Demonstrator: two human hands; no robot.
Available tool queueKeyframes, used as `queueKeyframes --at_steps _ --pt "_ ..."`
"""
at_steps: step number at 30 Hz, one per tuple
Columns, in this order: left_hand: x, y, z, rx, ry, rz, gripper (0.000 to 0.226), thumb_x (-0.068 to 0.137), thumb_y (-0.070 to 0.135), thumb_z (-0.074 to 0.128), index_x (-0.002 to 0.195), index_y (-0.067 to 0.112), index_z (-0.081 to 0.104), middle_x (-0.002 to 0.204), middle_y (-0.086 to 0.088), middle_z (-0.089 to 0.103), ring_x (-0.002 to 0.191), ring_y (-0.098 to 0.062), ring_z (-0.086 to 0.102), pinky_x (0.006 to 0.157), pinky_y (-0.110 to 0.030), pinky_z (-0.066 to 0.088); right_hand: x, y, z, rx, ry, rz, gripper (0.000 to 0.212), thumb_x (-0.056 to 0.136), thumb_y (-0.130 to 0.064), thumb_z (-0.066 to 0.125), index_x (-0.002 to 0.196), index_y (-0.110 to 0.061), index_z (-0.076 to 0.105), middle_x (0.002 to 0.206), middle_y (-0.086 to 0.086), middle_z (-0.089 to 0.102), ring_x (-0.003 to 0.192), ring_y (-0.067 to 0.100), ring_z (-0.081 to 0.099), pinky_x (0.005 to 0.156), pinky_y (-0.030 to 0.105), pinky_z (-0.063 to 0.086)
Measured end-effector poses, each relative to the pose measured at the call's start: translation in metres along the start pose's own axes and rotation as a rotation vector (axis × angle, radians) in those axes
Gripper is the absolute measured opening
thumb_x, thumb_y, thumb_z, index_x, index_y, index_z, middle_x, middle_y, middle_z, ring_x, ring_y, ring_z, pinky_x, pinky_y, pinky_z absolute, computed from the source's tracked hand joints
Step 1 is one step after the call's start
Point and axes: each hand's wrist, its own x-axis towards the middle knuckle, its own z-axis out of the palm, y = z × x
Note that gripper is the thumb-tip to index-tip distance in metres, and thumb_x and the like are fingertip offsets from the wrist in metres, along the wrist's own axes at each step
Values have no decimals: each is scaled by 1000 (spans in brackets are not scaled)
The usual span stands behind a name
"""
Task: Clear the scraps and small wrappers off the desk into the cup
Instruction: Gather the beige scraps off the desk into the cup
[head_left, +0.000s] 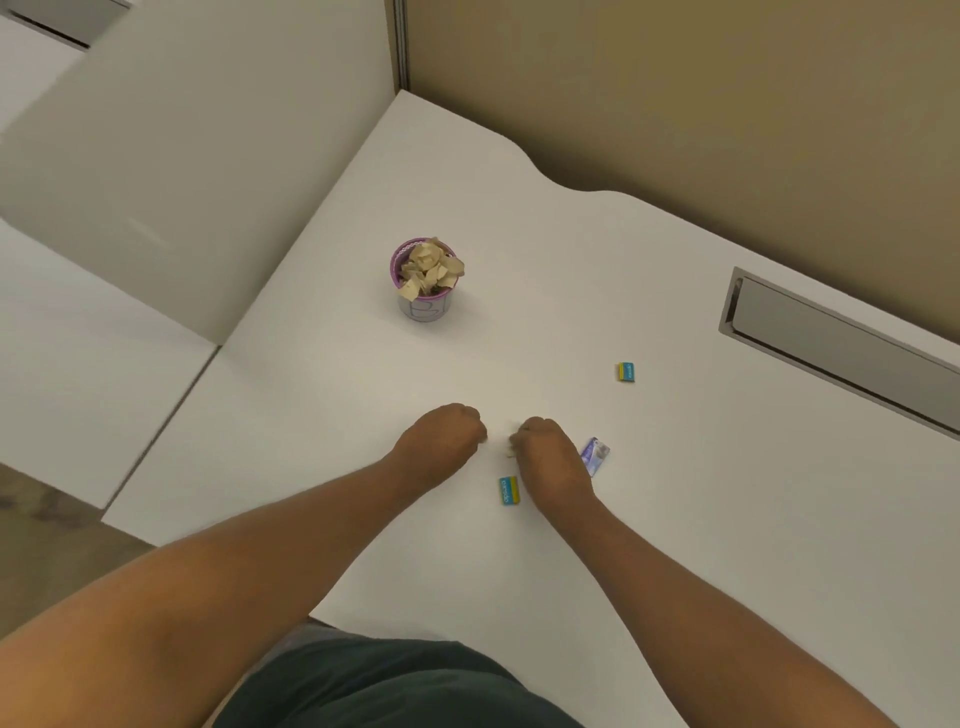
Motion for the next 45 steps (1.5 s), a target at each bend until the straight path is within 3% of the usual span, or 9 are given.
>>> queueKeyframes --at_steps 7,11,16,21,28,32,36,40,45 --pt "-37 -45 -74 -406 442 -196 24 99 11 66 118 11 81 118 -8 80 107 -28 74 96 -34 54 29 -59 -73 490 386 -64 17 94 -6 67 104 -6 80 108 10 77 100 22 71 91 20 49" --pt "-33 -71 -122 -389 662 -297 19 96 17 72 110 15 84 108 -7 83 96 -28 74 88 -36 55 70 -93 -123 482 492 -192 18 91 -5 67 103 -7 80 105 9 77 97 22 72 90 30 57" --pt "0 -93 -157 -354 573 -301 25 99 25 65 116 17 82 100 -12 76 108 -31 59 83 -44 54 119 -121 -150 310 381 -236 24 88 -4 61 100 -13 80 100 11 74 92 28 68 81 40 57" --pt "22 -101 -159 -212 429 -375 25 100 20 57 106 11 79 98 -13 50 98 -36 63 74 -37 49 143 -131 -147 137 266 -249 18 85 -11 56 83 -12 74 77 1 63 74 22 57 57 22 36" --pt "34 -112 -158 -137 339 -313 26 101 15 53 104 10 78 89 -12 49 101 -37 61 79 -40 52 162 -135 -142 6 111 -214 16 85 -5 57 87 -7 73 84 9 71 77 28 66 69 32 53" --pt "41 -118 -158 -227 319 -318 27 101 13 51 100 3 75 88 -17 58 100 -40 64 70 -36 41 167 -143 -145 57 66 -182 15 86 -4 53 83 -9 67 83 8 63 73 27 55 60 27 41" --pt "33 -121 -159 -349 413 -348 22 95 17 61 99 8 81 80 -13 68 80 -36 67 65 -32 38 166 -139 -159 227 53 -223 21 80 -8 59 94 -16 73 91 4 75 83 22 71 77 37 61" --pt "19 -123 -155 -496 587 -372 23 91 19 76 113 19 83 104 -6 81 83 -24 70 76 -26 46 165 -125 -174 241 82 -265 43 75 -3 74 114 -18 71 108 3 74 94 23 68 84 40 59" --pt "-6 -119 -137 -598 753 -363 16 92 17 77 108 18 81 105 2 80 74 -16 68 81 -31 57 142 -91 -192 363 162 -157 51 77 -9 85 123 -23 69 118 -5 71 98 11 63 79 18 46"
